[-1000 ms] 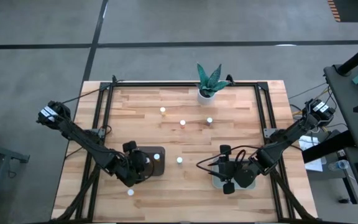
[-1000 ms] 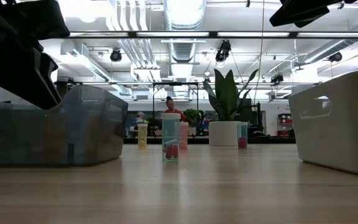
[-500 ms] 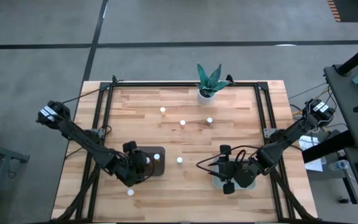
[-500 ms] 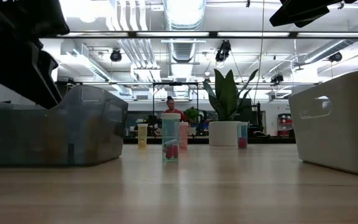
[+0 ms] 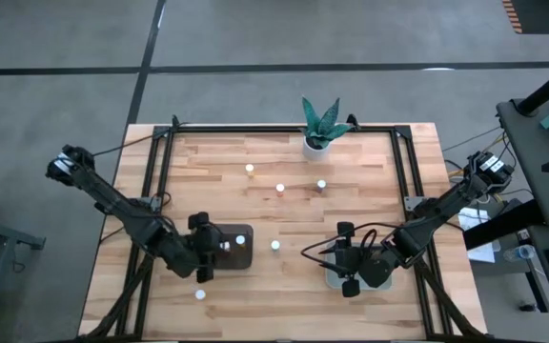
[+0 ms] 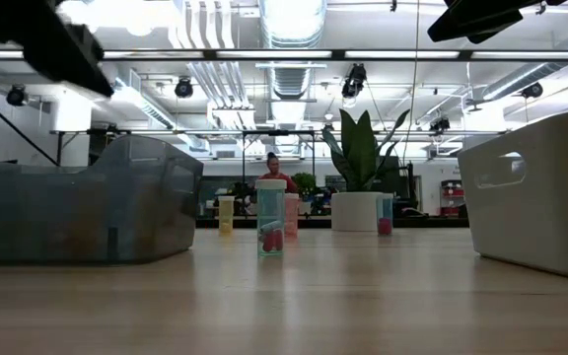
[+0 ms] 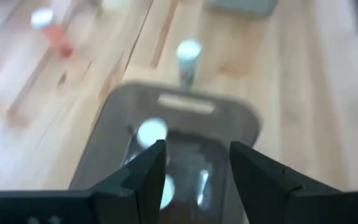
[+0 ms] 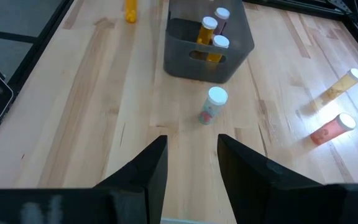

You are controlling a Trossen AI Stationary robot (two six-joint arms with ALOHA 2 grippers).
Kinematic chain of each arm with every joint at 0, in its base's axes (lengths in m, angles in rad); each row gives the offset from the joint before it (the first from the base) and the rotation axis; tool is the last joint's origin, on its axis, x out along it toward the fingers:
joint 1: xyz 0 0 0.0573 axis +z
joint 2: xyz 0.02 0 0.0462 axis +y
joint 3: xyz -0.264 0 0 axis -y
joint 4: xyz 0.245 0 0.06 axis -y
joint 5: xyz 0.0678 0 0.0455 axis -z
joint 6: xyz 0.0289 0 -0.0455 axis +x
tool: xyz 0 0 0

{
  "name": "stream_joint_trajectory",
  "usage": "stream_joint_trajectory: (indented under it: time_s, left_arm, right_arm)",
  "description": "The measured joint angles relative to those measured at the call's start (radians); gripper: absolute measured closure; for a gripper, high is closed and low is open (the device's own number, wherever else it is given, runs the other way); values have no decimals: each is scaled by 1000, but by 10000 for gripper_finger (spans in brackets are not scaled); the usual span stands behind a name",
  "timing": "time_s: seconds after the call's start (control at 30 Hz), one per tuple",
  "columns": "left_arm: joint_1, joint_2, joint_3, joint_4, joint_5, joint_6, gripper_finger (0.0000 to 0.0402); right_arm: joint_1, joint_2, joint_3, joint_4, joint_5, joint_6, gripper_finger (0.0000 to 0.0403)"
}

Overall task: Pick and place medicine bottles into bin by pill shape (circle, oval)
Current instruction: Put the yellow tablet bottle into the black bin

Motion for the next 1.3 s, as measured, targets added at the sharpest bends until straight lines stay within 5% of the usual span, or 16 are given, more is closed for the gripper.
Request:
stream_joint_trajectory:
  time_s: [0.3, 0.57, 1.3]
  left_arm:
    - [0, -64, -1, 359, 176, 365, 240]
    - [7, -43, -2, 552, 200, 542, 240]
    - [159, -37, -5, 617, 197, 806, 240]
  right_arm:
    - [0, 0, 0, 0, 0, -1, 271]
    - [0, 0, -28, 30, 0, -2, 271]
    - [-36, 0, -51, 285, 114, -268, 271]
